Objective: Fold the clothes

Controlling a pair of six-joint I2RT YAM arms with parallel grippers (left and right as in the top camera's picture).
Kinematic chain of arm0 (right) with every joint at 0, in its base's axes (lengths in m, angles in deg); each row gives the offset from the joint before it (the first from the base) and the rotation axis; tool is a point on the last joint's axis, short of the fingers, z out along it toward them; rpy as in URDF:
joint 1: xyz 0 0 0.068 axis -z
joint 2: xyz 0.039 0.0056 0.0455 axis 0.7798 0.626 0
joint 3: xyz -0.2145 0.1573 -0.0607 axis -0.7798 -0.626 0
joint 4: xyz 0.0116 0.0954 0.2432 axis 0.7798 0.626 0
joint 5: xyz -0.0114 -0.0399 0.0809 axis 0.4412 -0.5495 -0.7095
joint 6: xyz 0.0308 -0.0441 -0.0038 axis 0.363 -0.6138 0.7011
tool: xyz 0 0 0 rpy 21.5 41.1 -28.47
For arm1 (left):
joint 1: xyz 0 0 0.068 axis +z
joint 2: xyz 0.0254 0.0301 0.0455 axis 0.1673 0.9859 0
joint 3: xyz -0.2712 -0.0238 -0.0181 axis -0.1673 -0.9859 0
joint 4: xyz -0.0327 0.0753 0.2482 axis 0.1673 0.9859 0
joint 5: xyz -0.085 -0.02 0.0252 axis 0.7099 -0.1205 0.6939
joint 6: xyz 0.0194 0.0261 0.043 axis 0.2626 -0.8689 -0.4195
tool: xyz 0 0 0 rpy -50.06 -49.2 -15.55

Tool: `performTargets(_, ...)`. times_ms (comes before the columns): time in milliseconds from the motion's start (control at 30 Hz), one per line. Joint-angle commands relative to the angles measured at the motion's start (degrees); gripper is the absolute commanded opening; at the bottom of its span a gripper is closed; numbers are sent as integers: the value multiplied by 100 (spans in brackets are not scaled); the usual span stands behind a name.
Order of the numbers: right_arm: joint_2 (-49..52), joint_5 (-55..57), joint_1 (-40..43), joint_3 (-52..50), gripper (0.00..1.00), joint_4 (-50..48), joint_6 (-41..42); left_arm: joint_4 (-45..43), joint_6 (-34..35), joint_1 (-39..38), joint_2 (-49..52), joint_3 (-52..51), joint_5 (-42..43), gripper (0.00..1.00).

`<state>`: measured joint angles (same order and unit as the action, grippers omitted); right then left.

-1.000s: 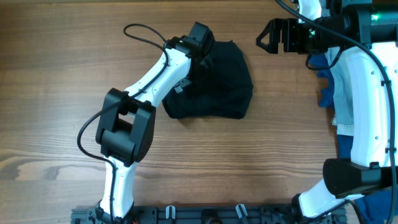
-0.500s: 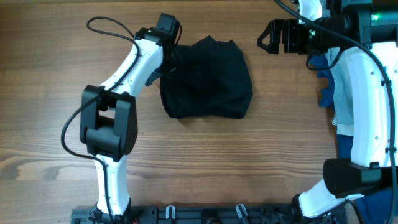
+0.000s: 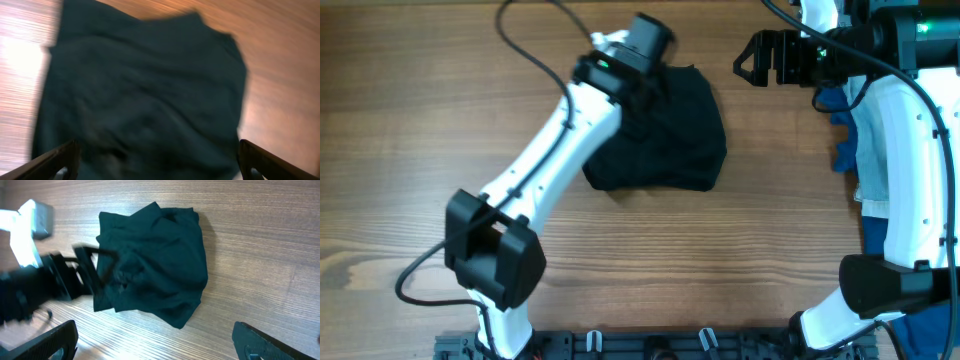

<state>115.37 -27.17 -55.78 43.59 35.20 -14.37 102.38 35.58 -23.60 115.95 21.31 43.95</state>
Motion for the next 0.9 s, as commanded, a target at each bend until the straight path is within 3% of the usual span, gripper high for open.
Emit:
performTargets(0, -72, -229, -13, 17, 100, 76, -120, -94, -199, -304, 227, 15, 72, 100)
performTargets(200, -111, 57, 83, 20, 100, -120, 2, -66, -293, -326, 938, 13, 96, 100)
performTargets(267, -190, 358, 516, 20, 100, -363, 656, -35, -352, -341, 1147, 13, 162, 100)
performTargets(567, -201, 229, 2463, 20, 100, 11, 498, -153, -459, -372, 1220, 15, 267, 100)
performTargets(867, -201, 219, 2577, 20, 100, 11, 483, -125, -1244, -1287, 1220, 15, -238, 99)
